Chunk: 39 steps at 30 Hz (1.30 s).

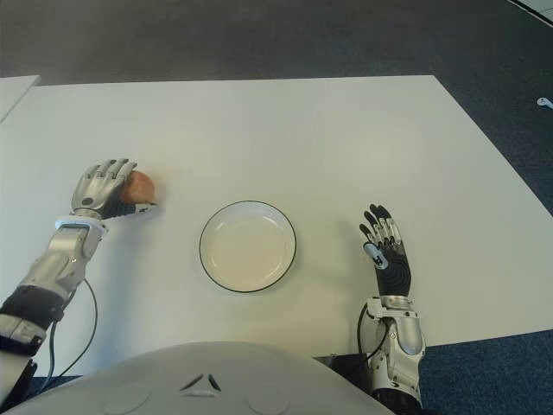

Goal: Put the apples into the plate.

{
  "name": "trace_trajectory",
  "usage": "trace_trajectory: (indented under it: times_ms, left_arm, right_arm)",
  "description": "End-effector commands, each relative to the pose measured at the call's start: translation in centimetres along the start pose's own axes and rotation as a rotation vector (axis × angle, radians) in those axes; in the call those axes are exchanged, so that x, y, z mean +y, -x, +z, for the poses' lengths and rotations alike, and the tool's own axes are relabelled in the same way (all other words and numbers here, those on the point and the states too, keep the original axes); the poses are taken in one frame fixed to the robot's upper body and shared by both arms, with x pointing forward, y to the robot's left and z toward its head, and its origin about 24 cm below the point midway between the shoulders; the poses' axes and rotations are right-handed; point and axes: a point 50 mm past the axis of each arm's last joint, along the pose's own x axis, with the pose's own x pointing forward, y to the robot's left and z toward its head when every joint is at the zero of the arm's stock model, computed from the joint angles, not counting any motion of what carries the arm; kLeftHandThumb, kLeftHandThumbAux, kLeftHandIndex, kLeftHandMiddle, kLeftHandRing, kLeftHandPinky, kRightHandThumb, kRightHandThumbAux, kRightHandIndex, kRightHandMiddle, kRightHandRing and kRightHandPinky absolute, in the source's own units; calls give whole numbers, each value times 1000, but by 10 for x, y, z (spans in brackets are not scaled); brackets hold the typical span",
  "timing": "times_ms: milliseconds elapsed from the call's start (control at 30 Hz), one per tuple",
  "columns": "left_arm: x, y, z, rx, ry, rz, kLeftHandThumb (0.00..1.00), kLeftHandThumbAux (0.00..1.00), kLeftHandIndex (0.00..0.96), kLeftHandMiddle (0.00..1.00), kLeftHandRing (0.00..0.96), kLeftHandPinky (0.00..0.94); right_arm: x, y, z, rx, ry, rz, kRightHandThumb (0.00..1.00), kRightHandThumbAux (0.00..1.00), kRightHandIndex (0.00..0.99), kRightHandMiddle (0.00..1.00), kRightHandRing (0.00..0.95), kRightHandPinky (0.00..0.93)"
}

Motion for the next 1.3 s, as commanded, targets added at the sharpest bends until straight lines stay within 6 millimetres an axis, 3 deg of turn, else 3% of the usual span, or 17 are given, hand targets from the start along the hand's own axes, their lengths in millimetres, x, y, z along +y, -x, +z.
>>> trace_trajectory:
  times_ms: [33, 300, 367, 400, 467, 500, 533, 600, 700, 833, 967, 1300]
  left_arm:
    - [-33, 13, 1, 3, -2, -134, 289, 360, 46, 5, 2, 73]
    - [-45, 15, 0, 3, 11, -157, 316, 354, 120, 72, 59, 131]
    - [-48, 16, 1, 1, 17, -160, 352, 362, 191, 176, 157, 210]
    - [-49, 16, 1, 1, 19, -161, 402, 383, 255, 288, 263, 297]
    - [-51, 16, 1, 0, 15, -162, 468, 409, 334, 419, 387, 403]
    - [-52, 16, 2, 0, -1, -168, 479, 413, 348, 441, 406, 420]
    - [-54, 16, 2, 0, -13, -172, 561, 512, 378, 493, 455, 456]
    - [-56, 16, 3, 4, -33, -183, 632, 597, 404, 538, 497, 487]
    - [-63, 16, 2, 13, -59, -213, 692, 659, 426, 593, 556, 522]
    - [-67, 16, 3, 12, -47, -216, 816, 661, 428, 516, 651, 648]
    - [-67, 15, 6, 5, -6, -210, 843, 664, 415, 508, 713, 728]
    - [-63, 15, 11, -14, 31, -190, 851, 667, 400, 525, 803, 817]
  right_arm:
    - [-6, 17, -21, 142, -51, -46, 197, 574, 11, 78, 50, 31]
    - [-13, 17, -18, 134, -37, -56, 199, 583, 23, 92, 50, 5]
    - [-13, 17, -17, 134, -38, -56, 197, 578, 24, 95, 51, 2]
    - [-14, 17, -17, 134, -39, -57, 195, 574, 24, 97, 52, 1]
    - [-14, 17, -17, 135, -41, -57, 191, 567, 24, 99, 53, 0]
    - [-14, 17, -17, 136, -44, -57, 191, 566, 23, 99, 53, 0]
    - [-14, 17, -17, 137, -47, -57, 186, 559, 23, 101, 52, 0]
    - [-15, 16, -16, 138, -50, -57, 181, 553, 22, 102, 51, 0]
    - [-15, 16, -16, 136, -54, -57, 176, 543, 20, 103, 49, 0]
    - [-16, 14, -15, 135, -51, -55, 170, 534, 19, 108, 53, 0]
    - [-17, 12, -15, 138, -49, -53, 159, 523, 17, 112, 58, 0]
    - [-19, 10, -18, 133, -45, -42, 126, 512, 10, 112, 56, 0]
